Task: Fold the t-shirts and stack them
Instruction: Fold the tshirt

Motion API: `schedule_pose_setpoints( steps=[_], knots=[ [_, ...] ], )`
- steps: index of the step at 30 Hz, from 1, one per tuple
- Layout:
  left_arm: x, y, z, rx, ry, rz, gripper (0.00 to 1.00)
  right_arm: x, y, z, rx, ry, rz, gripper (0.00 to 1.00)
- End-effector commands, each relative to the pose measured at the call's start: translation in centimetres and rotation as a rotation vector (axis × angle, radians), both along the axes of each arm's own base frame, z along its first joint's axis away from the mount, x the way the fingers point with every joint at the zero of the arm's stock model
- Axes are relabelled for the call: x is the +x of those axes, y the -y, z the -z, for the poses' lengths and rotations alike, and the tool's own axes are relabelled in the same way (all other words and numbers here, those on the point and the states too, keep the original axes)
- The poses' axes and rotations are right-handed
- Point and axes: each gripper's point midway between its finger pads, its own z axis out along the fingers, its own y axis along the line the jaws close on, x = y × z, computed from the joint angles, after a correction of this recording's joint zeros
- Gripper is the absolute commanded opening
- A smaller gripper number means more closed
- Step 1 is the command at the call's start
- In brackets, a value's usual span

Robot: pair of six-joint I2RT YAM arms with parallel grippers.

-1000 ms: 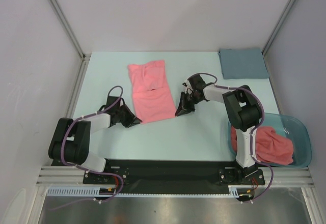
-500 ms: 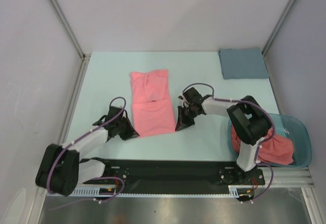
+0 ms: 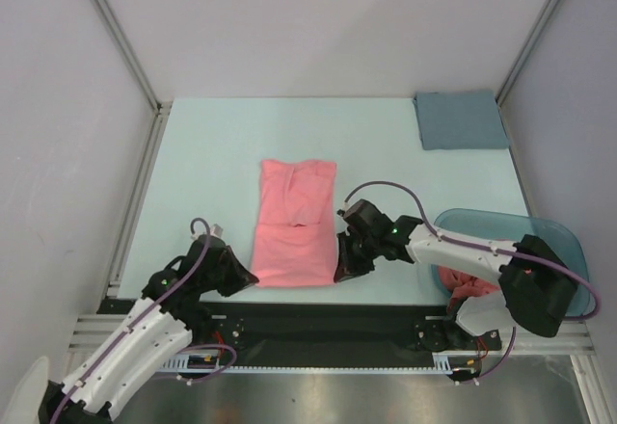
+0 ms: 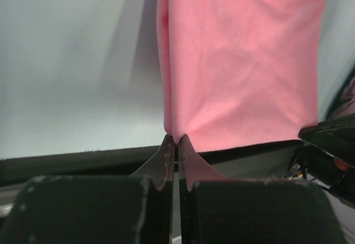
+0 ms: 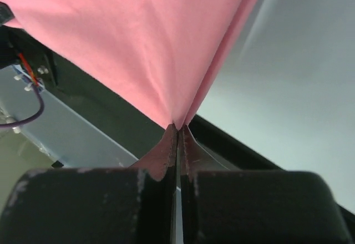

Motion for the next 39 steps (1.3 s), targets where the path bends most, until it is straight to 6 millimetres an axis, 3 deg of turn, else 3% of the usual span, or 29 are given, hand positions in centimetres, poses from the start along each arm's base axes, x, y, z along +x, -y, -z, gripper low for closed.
schedule_pose_setpoints(
  steps=[1,2,4,5,6,7,8,9,11,14,16,18,19,20,25,26,27,33,39],
  knots=[
    [-0.9,-1.1,-1.0,0.013,-0.028,-0.064,0.0,0.2,0.7,-1.7,-0.019,0.027,0.063,0.0],
    [-0.4,-0.9,-2.3,0.008,0.001,-0.059,0.0,1.1,0.2,-3.0,0.002,0.053,0.068,0.0],
    [0.1,-1.1,-2.9,0.055,0.003,-0.035,0.0,1.9,0.3,-3.7,-0.013,0.069,0.057,0.0],
    [1.0,-0.9,-4.6,0.066,0.049,-0.009,0.0,2.9,0.3,-4.3,-0.011,0.085,0.066,0.0],
    [1.7,-0.8,-4.7,0.107,0.033,0.001,0.0,4.0,-0.1,-5.3,-0.015,0.102,0.068,0.0],
    [3.0,-0.2,-7.0,0.096,0.078,0.014,0.0,4.8,-0.3,-6.0,-0.012,0.131,0.052,0.0],
    [3.9,-0.5,-7.7,0.144,0.113,0.03,0.0,6.1,0.2,-6.4,-0.021,0.134,0.072,0.0],
    [5.1,-0.7,-7.6,0.201,0.097,0.029,0.0,7.5,-0.6,-8.2,0.01,0.164,0.077,0.0],
    [7.7,-0.9,-10.1,0.231,0.149,0.027,0.0,9.8,-0.1,-8.1,-0.012,0.161,0.089,0.0],
    [11.3,-0.7,-11.2,0.206,0.154,0.041,0.0,13.0,-1.0,-9.4,0.013,0.18,0.079,0.0],
    [13.6,-0.2,-11.3,0.193,0.139,0.06,0.0,15.3,-1.2,-10.8,0.034,0.203,0.093,0.0],
    [15.4,-0.5,-11.2,0.203,0.138,0.082,0.0,16.8,-1.1,-9.7,0.007,0.182,0.086,0.0],
    [16.7,-0.1,-12.3,0.188,0.166,0.096,0.0,18.3,-1.0,-10.8,0.024,0.202,0.1,0.0],
    [17.7,-0.1,-11.2,0.212,0.139,0.117,0.0,18.8,-1.1,-9.6,0.009,0.175,0.098,0.0],
    [21.4,0.3,-11.1,0.238,0.141,0.146,0.0,22.6,-1.4,-9.5,0.035,0.18,0.104,0.0],
    [22.3,0.4,-11.6,0.237,0.154,0.146,0.0,23.4,-1.6,-10.3,0.048,0.193,0.108,0.0],
    [22.9,0.5,-10.8,0.24,0.13,0.151,0.0,24.0,-1.8,-9.3,0.042,0.171,0.108,0.0],
    [26.0,1.0,-11.0,0.23,0.136,0.161,0.0,26.8,-2.0,-9.5,0.063,0.174,0.127,0.0],
    [28.6,1.2,-10.7,0.227,0.139,0.162,0.01,28.8,-1.6,-8.3,0.067,0.162,0.151,0.0]
  ],
)
